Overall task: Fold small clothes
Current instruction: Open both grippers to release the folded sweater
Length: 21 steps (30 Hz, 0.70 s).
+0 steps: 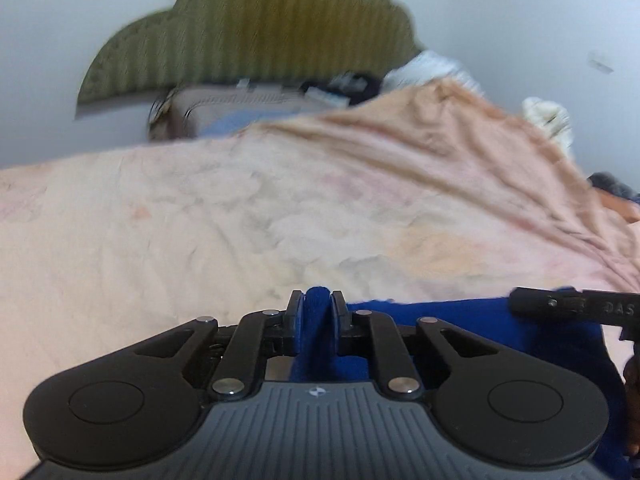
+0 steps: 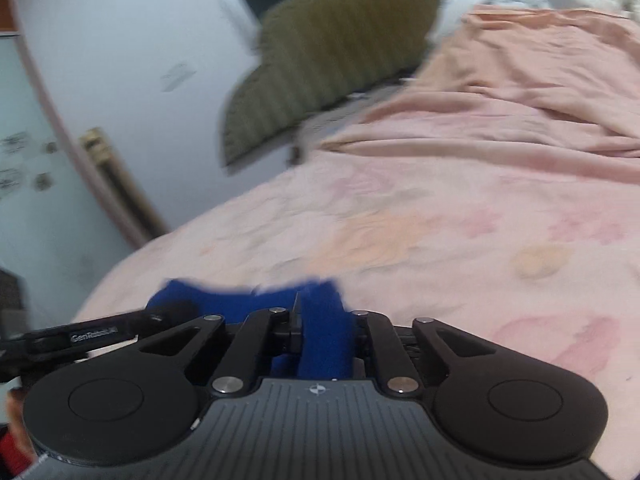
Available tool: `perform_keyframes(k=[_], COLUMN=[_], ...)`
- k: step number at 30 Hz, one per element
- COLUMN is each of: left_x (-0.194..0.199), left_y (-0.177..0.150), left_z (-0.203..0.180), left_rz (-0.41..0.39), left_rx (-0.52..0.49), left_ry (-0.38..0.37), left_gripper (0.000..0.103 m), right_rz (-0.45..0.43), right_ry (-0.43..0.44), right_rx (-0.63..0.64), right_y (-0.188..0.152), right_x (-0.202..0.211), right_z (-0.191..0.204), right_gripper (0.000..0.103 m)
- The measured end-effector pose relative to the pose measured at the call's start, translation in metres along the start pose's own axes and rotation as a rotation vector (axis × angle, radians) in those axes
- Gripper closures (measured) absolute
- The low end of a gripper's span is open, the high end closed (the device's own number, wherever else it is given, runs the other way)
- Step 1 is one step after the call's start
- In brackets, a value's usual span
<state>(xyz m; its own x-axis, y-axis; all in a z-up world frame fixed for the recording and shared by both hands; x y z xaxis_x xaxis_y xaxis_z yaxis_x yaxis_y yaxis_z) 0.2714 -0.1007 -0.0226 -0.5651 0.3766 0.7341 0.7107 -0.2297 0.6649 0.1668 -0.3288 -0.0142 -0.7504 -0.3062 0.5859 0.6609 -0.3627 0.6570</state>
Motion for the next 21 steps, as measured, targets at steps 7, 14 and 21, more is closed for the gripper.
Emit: perform_keyframes(k=[7, 14, 21], left_x=[0.029, 0.063, 0.081], left_y=[-0.025, -0.075, -0.103], left_z=[0.003, -0.003, -0.013], left_rz=[0.039, 0.075, 0.109], left_rx=[0.024, 0.033, 0.016], left_ry=[0.051, 0.136, 0.192], left_gripper=[0.088, 0.085, 0.084], right_rz=[-0.021, -0.037, 0.113], right_ry=[-0.116, -0.188, -0.287], right_rx=[-0.104, 0.015, 0.164], right_y=[-0.008, -0.037, -0.096], right_x=[0.011, 0.065, 0.073], right_z=[-0.018, 0.013, 0.032], right_gripper=[0.061, 0.027, 0.012])
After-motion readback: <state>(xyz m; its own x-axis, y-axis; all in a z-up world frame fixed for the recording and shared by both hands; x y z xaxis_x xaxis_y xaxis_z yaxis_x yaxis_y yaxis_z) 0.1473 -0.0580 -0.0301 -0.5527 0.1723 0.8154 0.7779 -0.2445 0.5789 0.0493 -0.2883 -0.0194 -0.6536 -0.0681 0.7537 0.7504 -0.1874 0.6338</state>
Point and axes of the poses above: each gripper's, at about its wrist camera, not at the fingertips, and x roughly against the way its jaws point, z to its left, y to its top, the point moved 7 cm from there along -x, roughly the way its jaws point, and after that the axes turned 10 degrees about z, right-handed, at the moved point
